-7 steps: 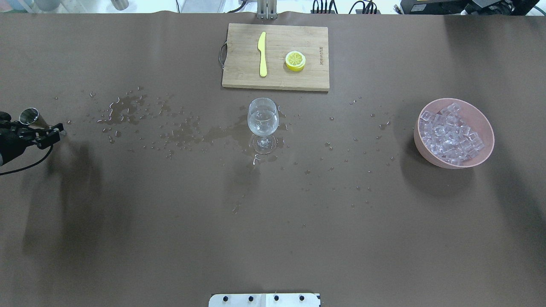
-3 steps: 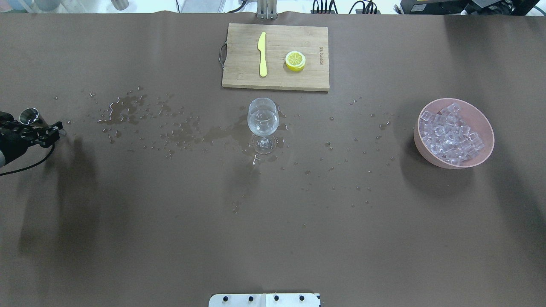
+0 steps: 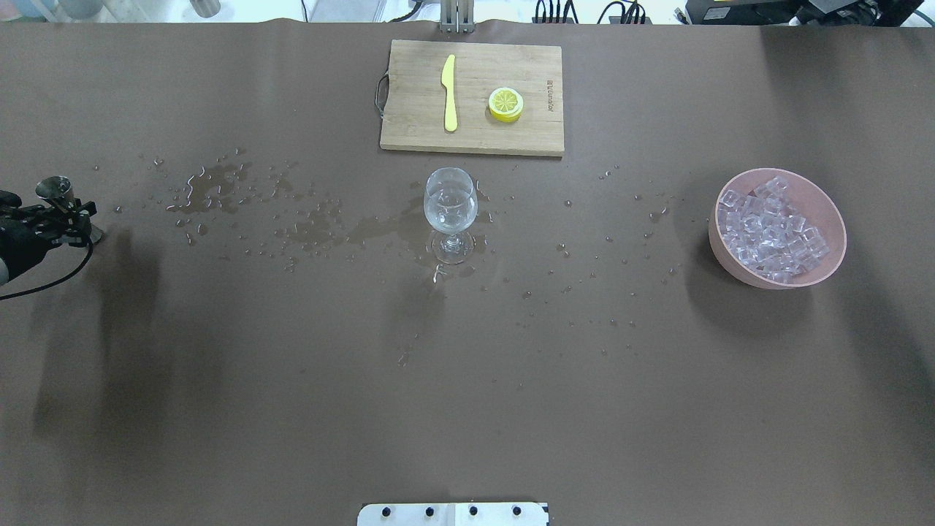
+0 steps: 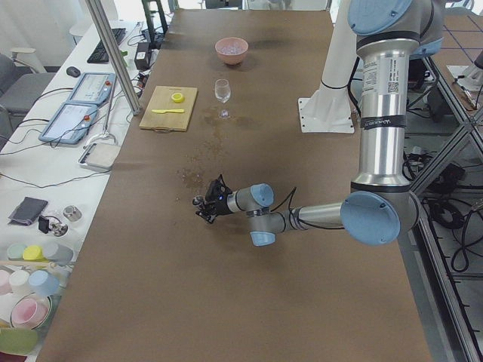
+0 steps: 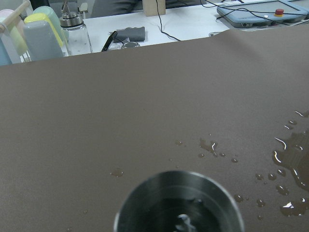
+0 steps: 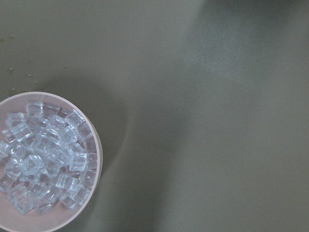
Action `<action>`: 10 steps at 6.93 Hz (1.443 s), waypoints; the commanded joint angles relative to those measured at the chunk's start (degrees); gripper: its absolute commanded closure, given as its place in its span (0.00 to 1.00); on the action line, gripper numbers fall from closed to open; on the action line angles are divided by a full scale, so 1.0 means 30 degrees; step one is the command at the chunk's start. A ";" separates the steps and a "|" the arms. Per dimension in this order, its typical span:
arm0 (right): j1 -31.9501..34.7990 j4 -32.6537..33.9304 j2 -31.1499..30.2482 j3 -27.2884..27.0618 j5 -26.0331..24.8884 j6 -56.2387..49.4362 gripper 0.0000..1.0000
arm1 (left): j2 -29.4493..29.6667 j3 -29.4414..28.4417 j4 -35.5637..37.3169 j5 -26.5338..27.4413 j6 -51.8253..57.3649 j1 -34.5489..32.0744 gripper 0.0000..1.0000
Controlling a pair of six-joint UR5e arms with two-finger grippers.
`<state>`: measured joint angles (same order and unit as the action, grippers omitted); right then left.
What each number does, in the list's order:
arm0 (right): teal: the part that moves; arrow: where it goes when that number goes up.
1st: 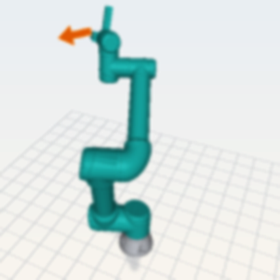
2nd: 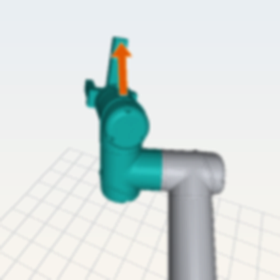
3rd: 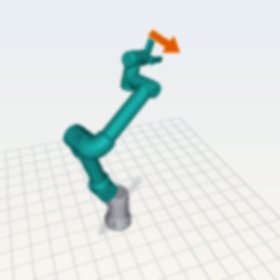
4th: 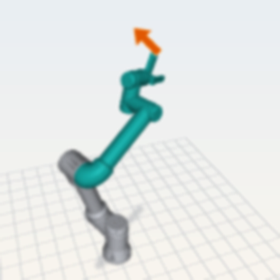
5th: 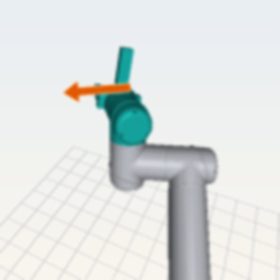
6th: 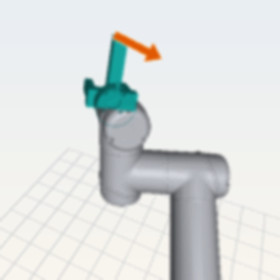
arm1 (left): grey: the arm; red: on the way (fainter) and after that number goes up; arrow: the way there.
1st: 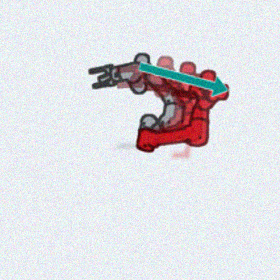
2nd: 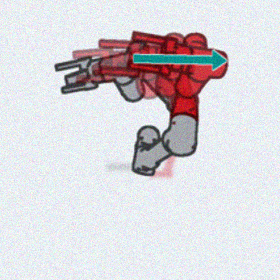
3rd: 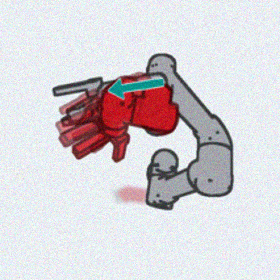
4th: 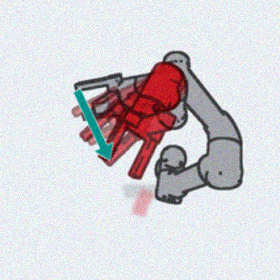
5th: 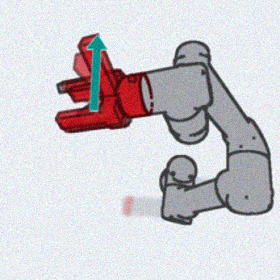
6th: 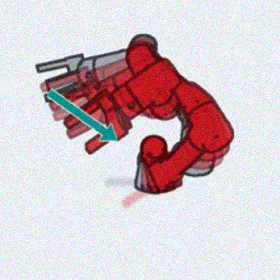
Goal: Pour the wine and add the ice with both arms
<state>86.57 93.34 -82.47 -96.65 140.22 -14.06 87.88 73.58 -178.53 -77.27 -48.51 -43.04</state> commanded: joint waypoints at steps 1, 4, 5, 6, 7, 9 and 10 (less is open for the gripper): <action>0.0000 0.0000 0.0010 -0.0009 0.0017 0.0000 0.00 | 0.0119 0.1853 0.0474 -0.0201 0.0028 -0.0008 1.00; 0.0000 0.0000 0.0010 0.0020 0.0339 0.0000 0.00 | 0.2447 0.9463 0.9672 -0.0172 0.0057 0.0254 1.00; 0.0000 0.0000 0.0039 0.0195 0.0311 0.0000 0.00 | 0.3971 1.0384 1.1243 0.0031 0.0057 0.1242 1.00; -0.0116 0.0029 0.0068 0.0196 0.0252 0.0029 0.00 | 0.5175 1.0568 1.2216 0.0990 0.0057 0.2441 1.00; -0.0146 0.0030 0.0126 0.0312 0.0281 0.0116 0.00 | 0.6058 1.0540 1.3531 0.3001 0.0347 0.4107 1.00; -0.0146 0.0059 0.0214 0.0401 0.0281 0.0117 0.00 | 0.9771 1.0365 1.8207 0.3547 0.3619 0.5731 1.00; -0.0146 0.0059 0.0244 0.0372 0.0281 0.0117 0.00 | 1.0280 1.0045 1.8841 0.4448 0.4124 0.6692 1.00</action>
<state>86.14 93.50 -81.86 -95.57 141.06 -13.72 115.36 104.47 -126.50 -66.36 -39.00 -26.00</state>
